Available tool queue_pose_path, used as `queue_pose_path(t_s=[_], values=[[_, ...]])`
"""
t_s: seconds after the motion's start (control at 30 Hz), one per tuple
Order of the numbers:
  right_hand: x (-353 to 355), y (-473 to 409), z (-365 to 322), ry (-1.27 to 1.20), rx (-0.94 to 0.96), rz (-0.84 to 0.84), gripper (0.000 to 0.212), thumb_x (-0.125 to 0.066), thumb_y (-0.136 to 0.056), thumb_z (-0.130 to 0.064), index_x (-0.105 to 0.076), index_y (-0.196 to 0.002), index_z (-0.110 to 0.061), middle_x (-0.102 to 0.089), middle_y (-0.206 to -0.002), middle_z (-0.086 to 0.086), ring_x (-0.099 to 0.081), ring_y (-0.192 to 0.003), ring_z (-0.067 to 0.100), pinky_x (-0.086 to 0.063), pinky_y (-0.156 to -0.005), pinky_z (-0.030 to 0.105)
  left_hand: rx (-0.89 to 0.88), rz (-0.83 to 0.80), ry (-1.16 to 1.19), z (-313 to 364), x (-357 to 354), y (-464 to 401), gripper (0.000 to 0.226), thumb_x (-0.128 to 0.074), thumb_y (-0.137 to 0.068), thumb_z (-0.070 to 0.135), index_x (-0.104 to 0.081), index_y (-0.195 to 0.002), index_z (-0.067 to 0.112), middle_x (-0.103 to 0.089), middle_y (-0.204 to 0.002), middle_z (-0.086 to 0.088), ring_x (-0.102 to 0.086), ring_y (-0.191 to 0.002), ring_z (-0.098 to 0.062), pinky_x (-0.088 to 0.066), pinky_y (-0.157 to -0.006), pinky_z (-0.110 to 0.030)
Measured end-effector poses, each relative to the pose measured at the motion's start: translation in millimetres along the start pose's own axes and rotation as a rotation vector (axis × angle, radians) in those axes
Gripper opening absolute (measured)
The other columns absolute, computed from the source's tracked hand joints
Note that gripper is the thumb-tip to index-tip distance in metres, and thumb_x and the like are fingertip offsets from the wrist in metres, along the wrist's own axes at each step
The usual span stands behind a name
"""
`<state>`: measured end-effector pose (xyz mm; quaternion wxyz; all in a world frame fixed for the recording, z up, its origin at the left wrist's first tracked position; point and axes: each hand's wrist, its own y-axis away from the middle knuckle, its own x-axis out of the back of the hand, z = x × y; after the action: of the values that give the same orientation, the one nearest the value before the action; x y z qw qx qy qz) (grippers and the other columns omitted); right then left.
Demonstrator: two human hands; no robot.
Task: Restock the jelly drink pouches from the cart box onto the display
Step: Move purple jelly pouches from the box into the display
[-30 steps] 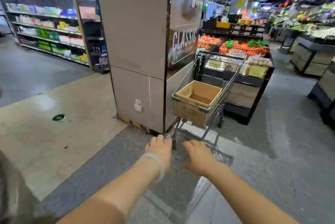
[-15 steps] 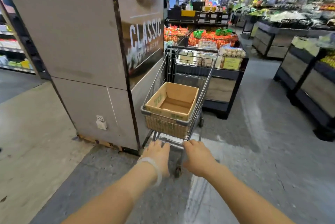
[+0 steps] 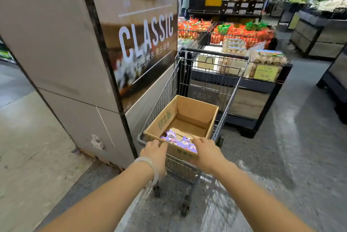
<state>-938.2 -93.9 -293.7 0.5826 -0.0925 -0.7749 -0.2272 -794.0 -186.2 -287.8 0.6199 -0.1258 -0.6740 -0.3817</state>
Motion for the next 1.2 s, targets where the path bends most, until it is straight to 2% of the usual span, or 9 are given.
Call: queue_pose_path(t_s=[0.2, 0.3, 0.43, 0.63, 0.77, 0.87, 0.97, 1.07, 1.2], values=[[-11, -62, 32, -0.047, -0.039, -0.067, 0.059, -0.060, -0.088, -0.034, -0.037, -0.138, -0.015, -0.040, -0.141, 0.007, -0.040, -0.126, 0.032, -0.039, -0.100, 0.038, -0.014, -0.053, -0.016, 3, 4, -86, 0.079, -0.072, -0.075, 0.031, -0.030, -0.140, 0.019, -0.032, -0.140, -0.007, -0.029, -0.131, -0.029, -0.039, -0.104, -0.040], [-13, -101, 47, -0.060, -0.079, -0.074, 0.056, -0.059, -0.088, -0.030, -0.038, -0.137, -0.014, -0.041, -0.140, 0.008, -0.039, -0.126, 0.032, -0.039, -0.099, 0.039, -0.047, -0.071, -0.015, 4, 6, -135, 0.081, -0.073, -0.076, 0.035, -0.028, -0.141, 0.019, -0.030, -0.142, -0.007, -0.028, -0.133, -0.028, -0.035, -0.105, -0.036], [-7, -168, 64, -0.073, -0.141, -0.103, 0.055, -0.061, -0.088, -0.032, -0.039, -0.135, -0.014, -0.042, -0.137, 0.009, -0.039, -0.126, 0.032, -0.040, -0.099, 0.040, -0.104, -0.088, -0.016, 3, 12, -212, 0.073, -0.068, -0.080, 0.040, -0.031, -0.138, 0.017, -0.030, -0.143, -0.007, -0.027, -0.134, -0.028, -0.033, -0.108, -0.036], [-18, -274, 83, -0.130, -0.246, -0.187, 0.056, -0.061, -0.087, -0.033, -0.039, -0.135, -0.013, -0.044, -0.135, 0.011, -0.042, -0.125, 0.032, -0.039, -0.102, 0.038, -0.162, -0.206, -0.019, -9, 14, -323, 0.073, -0.073, -0.076, 0.037, -0.035, -0.135, 0.015, -0.035, -0.139, -0.009, -0.034, -0.130, -0.029, -0.035, -0.104, -0.035], [-57, -323, 89, -0.198, -0.304, -0.262, 0.063, -0.060, -0.087, -0.030, -0.033, -0.141, -0.012, -0.042, -0.141, 0.010, -0.038, -0.130, 0.032, -0.035, -0.106, 0.036, -0.167, -0.310, -0.017, -21, -17, -382, 0.068, -0.071, -0.077, 0.030, -0.035, -0.132, 0.014, -0.037, -0.136, -0.011, -0.035, -0.128, -0.030, -0.038, -0.103, -0.036], [-97, -341, 92, -0.244, -0.366, -0.367, 0.057, -0.058, -0.089, -0.027, -0.035, -0.138, -0.010, -0.046, -0.136, 0.014, -0.041, -0.127, 0.032, -0.038, -0.100, 0.037, -0.161, -0.416, -0.018, -24, -52, -406, 0.064, -0.071, -0.076, 0.025, -0.037, -0.130, 0.015, -0.038, -0.134, -0.010, -0.038, -0.125, -0.031, -0.043, -0.098, -0.039], [-137, -351, 96, -0.328, -0.433, -0.451, 0.052, -0.059, -0.088, -0.024, -0.039, -0.134, -0.009, -0.045, -0.133, 0.015, -0.041, -0.126, 0.032, -0.040, -0.099, 0.037, -0.157, -0.533, 0.002, -20, -93, -422, 0.061, -0.066, -0.080, 0.024, -0.036, -0.132, 0.012, -0.037, -0.138, -0.012, -0.037, -0.127, -0.033, -0.041, -0.099, -0.040], [-178, -357, 100, -0.591, -0.636, -0.501, 0.056, -0.058, -0.088, -0.022, -0.035, -0.137, -0.008, -0.043, -0.137, 0.013, -0.044, -0.126, 0.030, -0.040, -0.099, 0.035, -0.044, -0.676, 0.136, -12, -133, -430, 0.060, -0.066, -0.081, 0.028, -0.039, -0.131, 0.010, -0.043, -0.134, -0.011, -0.045, -0.122, -0.029, -0.043, -0.099, -0.036], [-223, -358, 106, -0.982, -1.057, -0.446, 0.067, -0.052, -0.093, -0.032, -0.022, -0.143, 0.001, -0.038, -0.145, 0.017, -0.041, -0.132, 0.030, -0.035, -0.106, 0.032, 0.204, -0.765, 0.433, 3, -169, -436, 0.050, -0.064, -0.085, 0.027, -0.046, -0.124, 0.003, -0.055, -0.112, -0.007, -0.055, -0.103, -0.024, -0.045, -0.091, -0.031]])
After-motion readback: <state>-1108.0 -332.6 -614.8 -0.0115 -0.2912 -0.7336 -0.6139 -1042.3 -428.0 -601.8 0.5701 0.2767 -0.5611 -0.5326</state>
